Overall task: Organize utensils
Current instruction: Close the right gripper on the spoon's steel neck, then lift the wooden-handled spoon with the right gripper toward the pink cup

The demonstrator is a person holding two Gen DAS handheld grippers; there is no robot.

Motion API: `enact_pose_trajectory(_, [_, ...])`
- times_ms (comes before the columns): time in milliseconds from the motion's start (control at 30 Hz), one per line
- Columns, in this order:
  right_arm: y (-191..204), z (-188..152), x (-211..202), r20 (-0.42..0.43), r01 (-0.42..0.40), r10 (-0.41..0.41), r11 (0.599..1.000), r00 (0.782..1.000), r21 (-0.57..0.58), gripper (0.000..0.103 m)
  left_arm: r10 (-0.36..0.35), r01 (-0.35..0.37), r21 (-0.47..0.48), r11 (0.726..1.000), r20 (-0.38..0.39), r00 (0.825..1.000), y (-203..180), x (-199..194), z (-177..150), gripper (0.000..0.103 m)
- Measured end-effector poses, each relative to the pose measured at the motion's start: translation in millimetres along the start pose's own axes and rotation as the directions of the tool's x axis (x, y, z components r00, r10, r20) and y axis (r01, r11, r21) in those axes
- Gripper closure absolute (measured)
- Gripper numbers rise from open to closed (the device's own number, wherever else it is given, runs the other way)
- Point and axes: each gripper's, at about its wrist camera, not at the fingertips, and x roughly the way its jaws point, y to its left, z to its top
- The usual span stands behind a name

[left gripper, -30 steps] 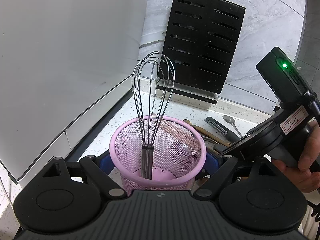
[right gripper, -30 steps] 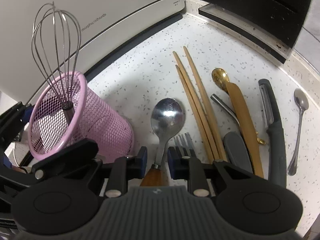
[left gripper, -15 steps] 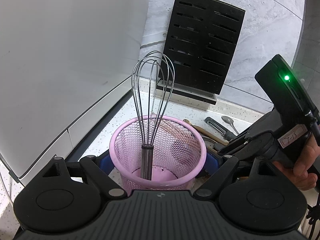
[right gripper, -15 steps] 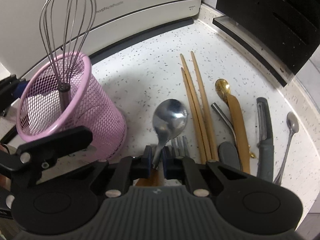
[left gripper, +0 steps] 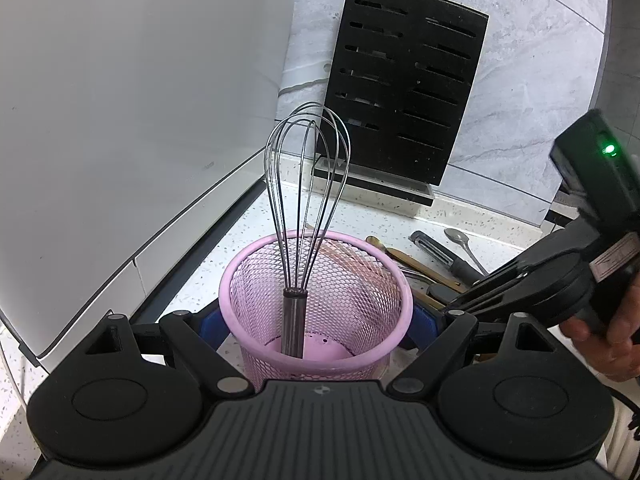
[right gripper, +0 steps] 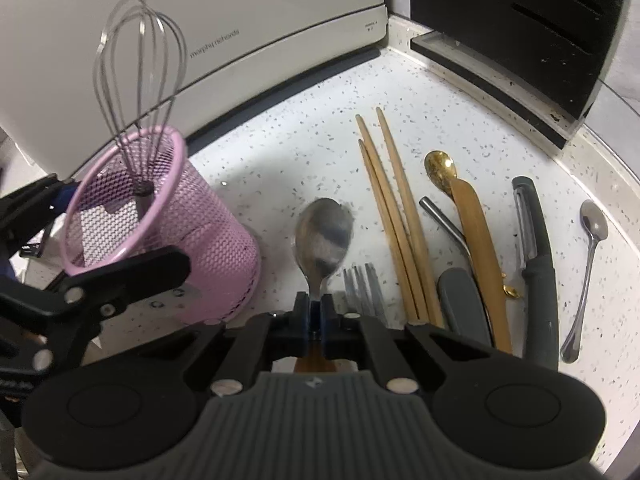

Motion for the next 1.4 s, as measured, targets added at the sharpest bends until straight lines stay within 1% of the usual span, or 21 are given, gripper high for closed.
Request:
enact_pose_trajectory(100, [-3.4,-0.7,-9.3,0.031,-0.005,0.005,1.000,0.999,0.008,0.103,0.005,-0.005,0.007,1.000,-0.002,1.000,-1.4,0.9,-0.1,0.002])
enact_pose_trajectory(367, [-13.7,-5.1,-15.5,0.042,-0.038,0.037,0.999,0.998,0.038,0.103,0.010,-0.009,0.010,1.000,-0.004,1.000,-2.4,1.5,-0.7,0.002])
enact_pose_trajectory(667, [-20.1,-11.9,-32.8,0.128,-0.088,0.080,0.994,0.989,0.057,0.103,0.012,-0.012,0.023,1.000,-0.007,1.000,-4.0,2.5,-0.5,0.002])
enact_pose_trajectory(800, [-21.0,-17.8,-47.4,0.175,-0.094,0.084,0.994,0.981,0.049,0.103,0.018,-0.018,0.031,0.999,-0.009,1.000,-5.9,3.1,-0.4,0.002])
enact_pose_trajectory(1067, [-17.1,-30.5,-74.9,0.258,-0.080,0.076,0.997,0.963,0.007,0.103,0.036,-0.035,0.042,0.998,-0.013,0.999,-11.0,3.5,-0.5,0.002])
enact_pose_trajectory(1200, [-13.3,-34.6,-78.9,0.285,-0.064,0.066,0.998,0.956,-0.017,0.103,0.035,-0.034,0.039,0.999,-0.013,0.999,-10.2,3.6,-0.4,0.002])
enact_pose_trajectory(1400, [-12.7,-32.1,-87.1,0.333,-0.067,0.067,0.998,0.941,-0.011,0.103,0.035,-0.034,0.045,0.998,-0.013,0.999,-10.3,3.9,-0.2,0.002])
